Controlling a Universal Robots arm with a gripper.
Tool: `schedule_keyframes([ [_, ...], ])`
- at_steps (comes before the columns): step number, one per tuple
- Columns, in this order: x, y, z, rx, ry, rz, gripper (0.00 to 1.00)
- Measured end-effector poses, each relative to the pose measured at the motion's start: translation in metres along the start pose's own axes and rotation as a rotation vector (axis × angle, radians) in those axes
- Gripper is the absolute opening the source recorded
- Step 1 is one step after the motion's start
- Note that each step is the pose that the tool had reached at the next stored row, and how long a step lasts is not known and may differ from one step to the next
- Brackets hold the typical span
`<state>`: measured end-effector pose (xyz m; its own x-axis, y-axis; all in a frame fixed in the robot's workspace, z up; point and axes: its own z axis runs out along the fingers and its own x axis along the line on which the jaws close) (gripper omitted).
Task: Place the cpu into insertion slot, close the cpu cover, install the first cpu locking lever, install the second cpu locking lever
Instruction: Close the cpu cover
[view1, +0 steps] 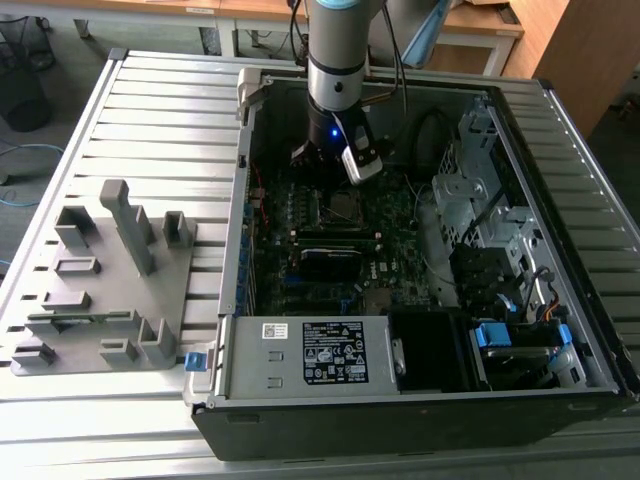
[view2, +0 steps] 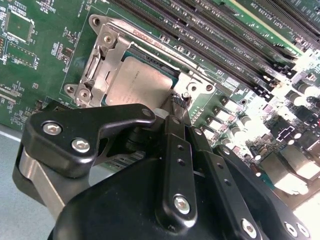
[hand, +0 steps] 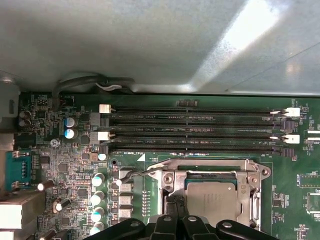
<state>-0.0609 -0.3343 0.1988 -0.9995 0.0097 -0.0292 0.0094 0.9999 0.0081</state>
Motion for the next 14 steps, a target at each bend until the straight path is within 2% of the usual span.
schedule_keyframes([
  [14, 0.0001, 0.0000, 0.0018, 0.0004, -0.0001, 0.000, 0.10],
])
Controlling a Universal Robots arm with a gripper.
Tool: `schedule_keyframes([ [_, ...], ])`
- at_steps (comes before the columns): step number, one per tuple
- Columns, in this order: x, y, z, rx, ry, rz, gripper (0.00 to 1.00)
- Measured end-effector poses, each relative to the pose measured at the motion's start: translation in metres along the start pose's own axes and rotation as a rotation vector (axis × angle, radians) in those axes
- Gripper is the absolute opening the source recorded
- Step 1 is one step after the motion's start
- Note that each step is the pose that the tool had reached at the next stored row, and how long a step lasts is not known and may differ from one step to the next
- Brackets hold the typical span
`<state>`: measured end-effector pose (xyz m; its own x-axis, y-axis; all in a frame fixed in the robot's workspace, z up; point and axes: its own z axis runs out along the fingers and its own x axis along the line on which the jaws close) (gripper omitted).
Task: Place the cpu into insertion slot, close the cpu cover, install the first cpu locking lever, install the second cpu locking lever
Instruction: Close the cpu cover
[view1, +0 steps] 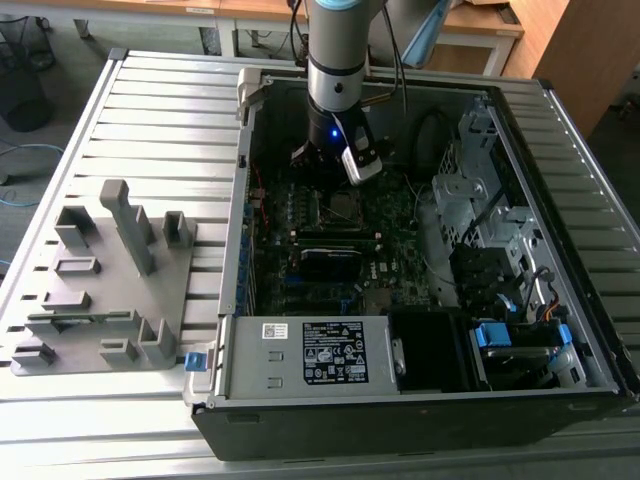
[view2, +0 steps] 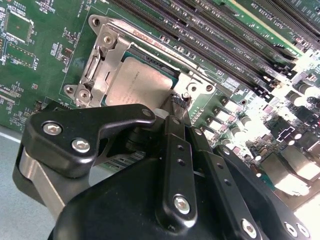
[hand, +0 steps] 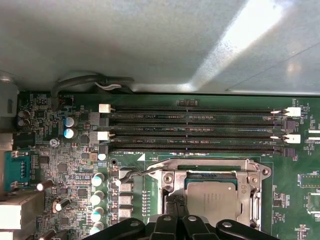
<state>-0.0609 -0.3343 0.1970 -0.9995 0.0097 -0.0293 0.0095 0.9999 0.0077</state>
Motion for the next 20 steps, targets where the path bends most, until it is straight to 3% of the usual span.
schedule_keyframes([
  [7, -0.0002, 0.0003, -0.0018, -0.0014, -0.0009, 0.000, 0.10],
  [20, -0.0004, 0.0001, -0.0126, -0.0003, -0.0001, 0.000, 0.10],
])
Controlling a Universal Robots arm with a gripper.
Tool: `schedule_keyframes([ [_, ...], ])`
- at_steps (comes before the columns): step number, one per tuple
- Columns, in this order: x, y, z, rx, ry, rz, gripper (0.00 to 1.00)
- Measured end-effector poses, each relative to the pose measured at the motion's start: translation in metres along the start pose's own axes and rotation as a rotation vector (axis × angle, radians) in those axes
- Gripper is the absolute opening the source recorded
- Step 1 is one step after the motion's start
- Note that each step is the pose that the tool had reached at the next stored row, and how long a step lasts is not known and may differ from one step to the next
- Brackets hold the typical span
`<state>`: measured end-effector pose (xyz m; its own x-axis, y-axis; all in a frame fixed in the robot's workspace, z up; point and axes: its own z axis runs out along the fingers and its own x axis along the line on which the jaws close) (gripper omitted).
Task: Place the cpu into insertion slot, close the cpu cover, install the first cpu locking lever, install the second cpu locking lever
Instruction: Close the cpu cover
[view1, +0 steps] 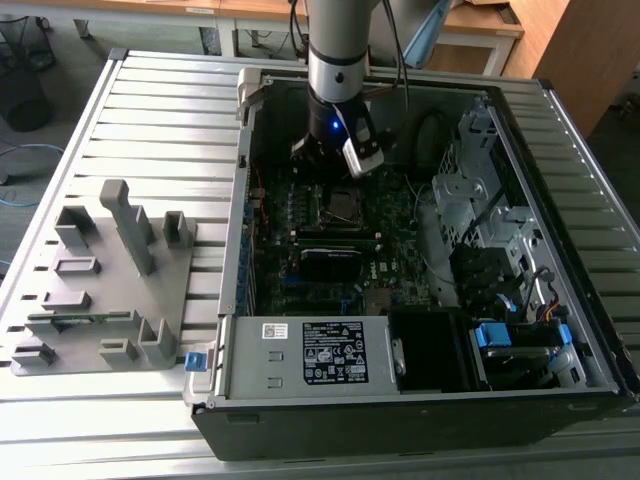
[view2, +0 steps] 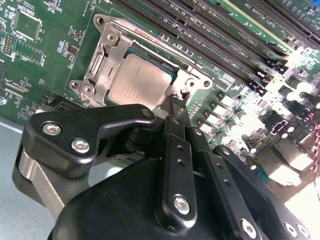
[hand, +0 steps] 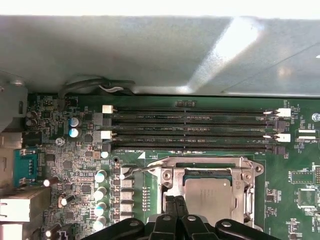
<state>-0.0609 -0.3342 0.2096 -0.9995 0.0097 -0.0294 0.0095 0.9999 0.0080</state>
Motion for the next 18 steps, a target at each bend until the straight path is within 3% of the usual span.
schedule_keyframes([
  [6, -0.0001, 0.0000, -0.0051, -0.0001, 0.0000, 0.000, 0.10],
  [13, -0.0003, 0.0000, -0.0053, -0.0002, -0.0001, 0.000, 0.10],
  [18, -0.0071, 0.0001, -0.0051, 0.0000, 0.0001, 0.000, 0.10],
])
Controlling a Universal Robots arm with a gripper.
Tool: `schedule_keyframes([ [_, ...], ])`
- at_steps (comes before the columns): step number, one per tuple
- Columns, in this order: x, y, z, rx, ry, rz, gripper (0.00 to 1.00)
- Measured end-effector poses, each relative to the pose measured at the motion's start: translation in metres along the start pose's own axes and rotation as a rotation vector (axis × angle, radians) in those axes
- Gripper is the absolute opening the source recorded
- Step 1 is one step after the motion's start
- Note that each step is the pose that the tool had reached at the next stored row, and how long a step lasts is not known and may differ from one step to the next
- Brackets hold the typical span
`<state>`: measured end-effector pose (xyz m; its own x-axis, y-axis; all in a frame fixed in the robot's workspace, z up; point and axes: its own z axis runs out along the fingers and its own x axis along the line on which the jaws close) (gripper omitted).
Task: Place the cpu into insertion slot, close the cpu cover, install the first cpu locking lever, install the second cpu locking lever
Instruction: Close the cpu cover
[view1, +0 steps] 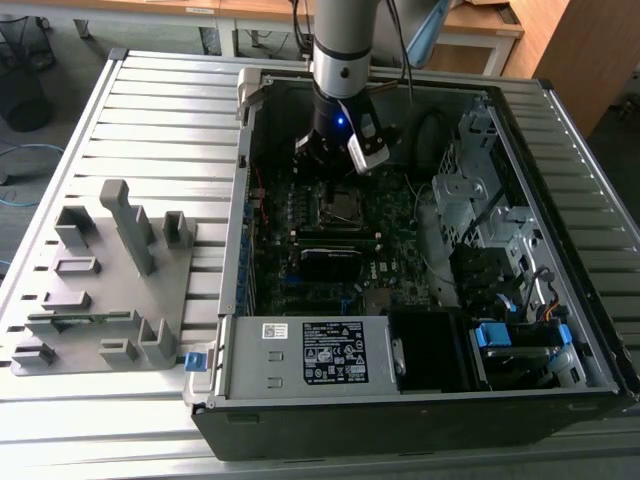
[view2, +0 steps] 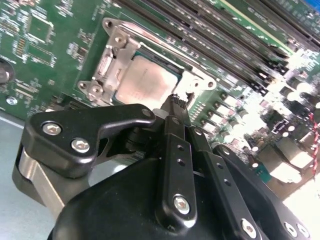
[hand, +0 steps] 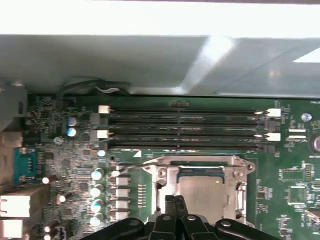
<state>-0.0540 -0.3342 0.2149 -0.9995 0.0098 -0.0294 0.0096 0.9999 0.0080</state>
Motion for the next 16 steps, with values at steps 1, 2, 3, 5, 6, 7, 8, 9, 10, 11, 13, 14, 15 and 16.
schedule_keyframes([
  [1, -0.0023, 0.0000, 0.0001, 0.0000, 0.0000, 0.000, 0.10],
  [2, -0.0049, 0.0000, 0.0002, -0.0001, -0.0001, 0.000, 0.10],
  [3, -0.0076, 0.0000, 0.0003, -0.0001, -0.0001, 0.000, 0.10],
  [5, -0.0125, 0.0000, 0.0005, -0.0001, -0.0001, 0.000, 0.10],
  [6, -0.0144, 0.0000, 0.0005, -0.0001, -0.0001, 0.000, 0.10],
  [7, -0.0158, 0.0000, 0.0005, -0.0001, 0.0000, 0.000, 0.10],
  [8, -0.0167, 0.0000, 0.0006, -0.0001, -0.0001, 0.000, 0.10],
  [9, -0.0168, 0.0000, 0.0006, -0.0002, -0.0001, 0.000, 0.10],
  [10, -0.0168, 0.0001, 0.0006, -0.0002, -0.0001, 0.000, 0.10],
  [11, -0.0192, 0.0001, 0.0007, -0.0001, -0.0001, 0.000, 0.10],
  [13, -0.0217, 0.0001, 0.0007, -0.0001, -0.0001, 0.000, 0.10],
  [14, -0.0218, 0.0001, 0.0007, 0.0000, -0.0001, 0.000, 0.10],
  [15, -0.0221, 0.0001, 0.0008, -0.0001, -0.0001, 0.000, 0.10],
  [16, -0.0223, 0.0001, 0.0008, -0.0001, -0.0001, 0.000, 0.10],
])
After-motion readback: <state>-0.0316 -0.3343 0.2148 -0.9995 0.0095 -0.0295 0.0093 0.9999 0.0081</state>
